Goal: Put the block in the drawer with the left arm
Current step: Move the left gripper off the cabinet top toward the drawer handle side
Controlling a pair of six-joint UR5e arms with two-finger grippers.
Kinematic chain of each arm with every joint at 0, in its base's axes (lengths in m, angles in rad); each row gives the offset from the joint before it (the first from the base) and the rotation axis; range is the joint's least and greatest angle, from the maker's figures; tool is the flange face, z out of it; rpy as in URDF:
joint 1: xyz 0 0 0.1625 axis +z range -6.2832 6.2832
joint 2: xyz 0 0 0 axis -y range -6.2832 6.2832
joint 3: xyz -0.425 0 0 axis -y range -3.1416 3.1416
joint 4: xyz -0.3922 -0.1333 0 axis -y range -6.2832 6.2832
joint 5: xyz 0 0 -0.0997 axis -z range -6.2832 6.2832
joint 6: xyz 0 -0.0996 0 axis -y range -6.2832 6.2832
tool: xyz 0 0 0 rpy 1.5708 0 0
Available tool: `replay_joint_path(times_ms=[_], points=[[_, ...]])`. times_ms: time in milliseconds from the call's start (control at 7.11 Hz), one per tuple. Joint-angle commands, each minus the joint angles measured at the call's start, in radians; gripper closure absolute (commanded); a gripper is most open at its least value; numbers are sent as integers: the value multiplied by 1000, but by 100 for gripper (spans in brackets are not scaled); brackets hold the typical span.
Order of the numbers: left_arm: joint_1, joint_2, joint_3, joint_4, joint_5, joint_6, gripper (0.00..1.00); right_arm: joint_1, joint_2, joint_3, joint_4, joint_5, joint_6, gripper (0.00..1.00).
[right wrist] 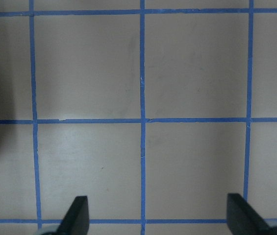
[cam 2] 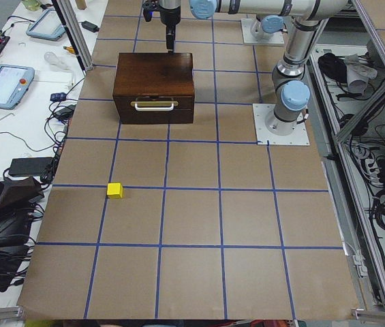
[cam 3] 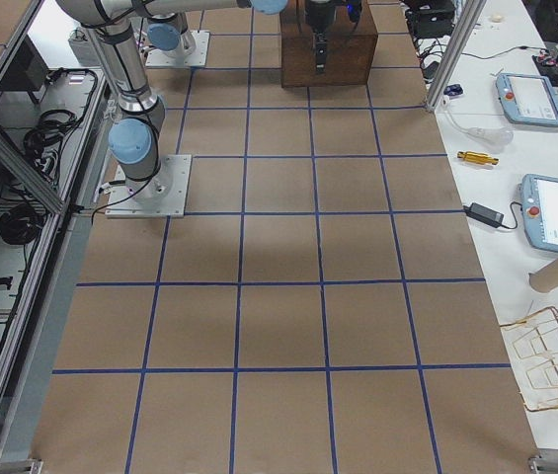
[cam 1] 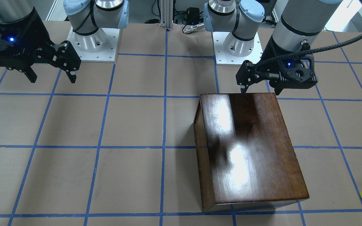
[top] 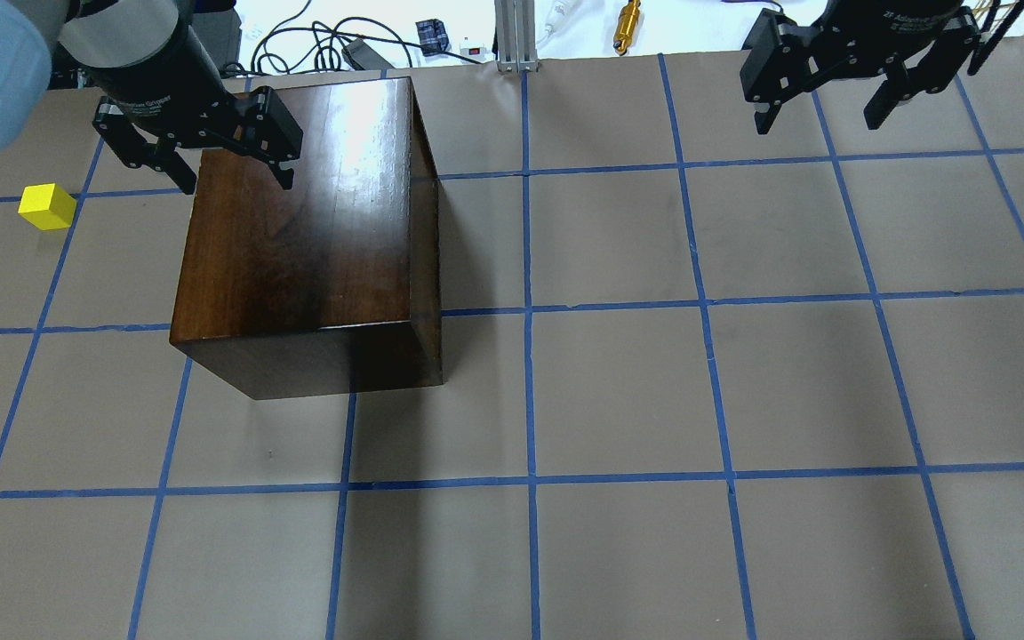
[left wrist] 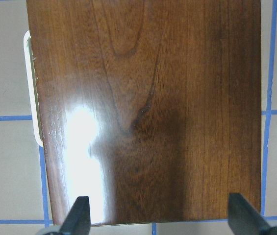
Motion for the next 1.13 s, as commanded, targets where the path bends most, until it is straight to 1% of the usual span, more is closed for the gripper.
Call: replay_joint_path(times_ms=[0,141,281,422,563,704,985], points=[[-3,0,-1,-1,0,-1,0,1,1,0,0,-1,0,0],[-5,-1,-1,0,2,0,0,1,1,0,0,1,0,0],[18,-11,16,0,2,20,0,1,1,0,0,-1,0,0],[40,-18,21,0,8,75,0,-1,-1,0,0,1,0,0],[95,-29,21,9,0,114,0,-1,-1,0,0,-1,0,0],[156,-44,19,12,-1,191,0,-1,1,0,0,1,0,0],[297,-107,18,25,-3,320,0,1,1,0,0,-1,0,0]])
